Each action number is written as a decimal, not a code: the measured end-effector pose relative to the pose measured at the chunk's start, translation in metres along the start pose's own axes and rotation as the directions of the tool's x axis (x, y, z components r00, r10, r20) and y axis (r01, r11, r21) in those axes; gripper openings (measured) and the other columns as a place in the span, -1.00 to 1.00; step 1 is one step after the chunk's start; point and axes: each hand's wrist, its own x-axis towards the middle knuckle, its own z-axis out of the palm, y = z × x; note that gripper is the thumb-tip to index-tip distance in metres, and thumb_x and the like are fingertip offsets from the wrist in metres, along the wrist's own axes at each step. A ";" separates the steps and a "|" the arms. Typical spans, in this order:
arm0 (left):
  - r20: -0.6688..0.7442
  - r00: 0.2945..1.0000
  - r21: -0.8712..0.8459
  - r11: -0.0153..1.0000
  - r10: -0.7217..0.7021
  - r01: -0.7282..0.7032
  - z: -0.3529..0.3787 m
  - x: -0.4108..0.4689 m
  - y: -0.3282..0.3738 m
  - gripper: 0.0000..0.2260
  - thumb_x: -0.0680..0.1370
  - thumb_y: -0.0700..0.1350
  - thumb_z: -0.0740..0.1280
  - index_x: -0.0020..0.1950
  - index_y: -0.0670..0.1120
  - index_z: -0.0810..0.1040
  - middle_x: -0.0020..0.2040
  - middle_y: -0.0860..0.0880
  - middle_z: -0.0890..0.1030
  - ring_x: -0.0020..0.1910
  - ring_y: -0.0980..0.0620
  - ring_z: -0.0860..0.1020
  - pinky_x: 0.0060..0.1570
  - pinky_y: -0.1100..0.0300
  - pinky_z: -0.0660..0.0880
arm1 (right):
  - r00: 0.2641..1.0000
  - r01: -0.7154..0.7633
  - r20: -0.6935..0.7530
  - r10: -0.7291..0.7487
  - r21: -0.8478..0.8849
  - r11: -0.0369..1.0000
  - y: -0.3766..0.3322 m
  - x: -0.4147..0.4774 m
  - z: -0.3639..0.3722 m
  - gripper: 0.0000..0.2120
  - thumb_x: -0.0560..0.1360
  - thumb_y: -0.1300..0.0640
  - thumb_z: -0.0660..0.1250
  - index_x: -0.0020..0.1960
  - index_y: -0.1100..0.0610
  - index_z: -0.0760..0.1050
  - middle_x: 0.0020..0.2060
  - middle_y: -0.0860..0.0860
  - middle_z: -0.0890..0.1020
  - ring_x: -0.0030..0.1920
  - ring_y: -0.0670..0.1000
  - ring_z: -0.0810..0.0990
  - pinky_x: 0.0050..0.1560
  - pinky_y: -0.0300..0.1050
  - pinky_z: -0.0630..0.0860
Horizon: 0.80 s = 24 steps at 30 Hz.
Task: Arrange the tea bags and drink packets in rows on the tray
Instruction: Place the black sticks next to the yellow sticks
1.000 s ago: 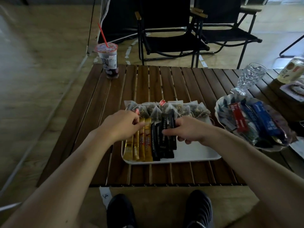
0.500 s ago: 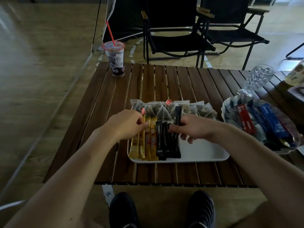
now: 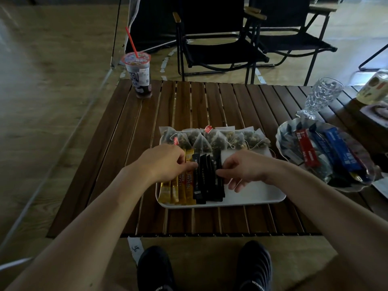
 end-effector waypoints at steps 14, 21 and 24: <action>-0.010 1.000 0.029 1.000 0.005 -0.005 0.004 0.000 -0.002 -0.59 0.49 0.37 0.21 -0.14 0.04 0.53 -0.21 0.08 0.57 -0.23 0.14 0.55 -0.17 0.17 0.54 | 0.999 -0.051 -0.007 0.051 -0.018 0.999 -0.002 0.004 0.003 -0.58 0.57 -0.09 0.31 0.06 0.30 0.57 -0.16 0.14 0.67 -0.29 -0.04 0.67 -0.28 -0.18 0.61; -0.036 0.999 0.064 0.998 -0.001 0.003 0.007 0.001 0.000 -0.58 0.47 0.39 0.22 -0.16 0.04 0.52 -0.23 0.07 0.57 -0.25 0.12 0.54 -0.15 0.11 0.58 | 0.999 -0.025 -0.030 0.023 -0.082 0.996 0.000 0.007 0.008 -0.74 0.57 -0.04 0.34 -0.03 0.17 0.58 -0.22 0.07 0.67 -0.32 -0.11 0.65 -0.32 -0.24 0.58; -0.030 1.000 0.044 0.999 0.000 0.002 0.006 0.001 -0.001 -0.59 0.48 0.37 0.22 -0.16 0.04 0.53 -0.21 0.08 0.57 -0.23 0.13 0.54 -0.15 0.12 0.57 | 0.999 -0.036 -0.028 0.034 -0.076 0.996 -0.001 0.006 0.006 -0.69 0.57 -0.07 0.31 -0.02 0.19 0.58 -0.20 0.07 0.67 -0.31 -0.10 0.64 -0.34 -0.25 0.57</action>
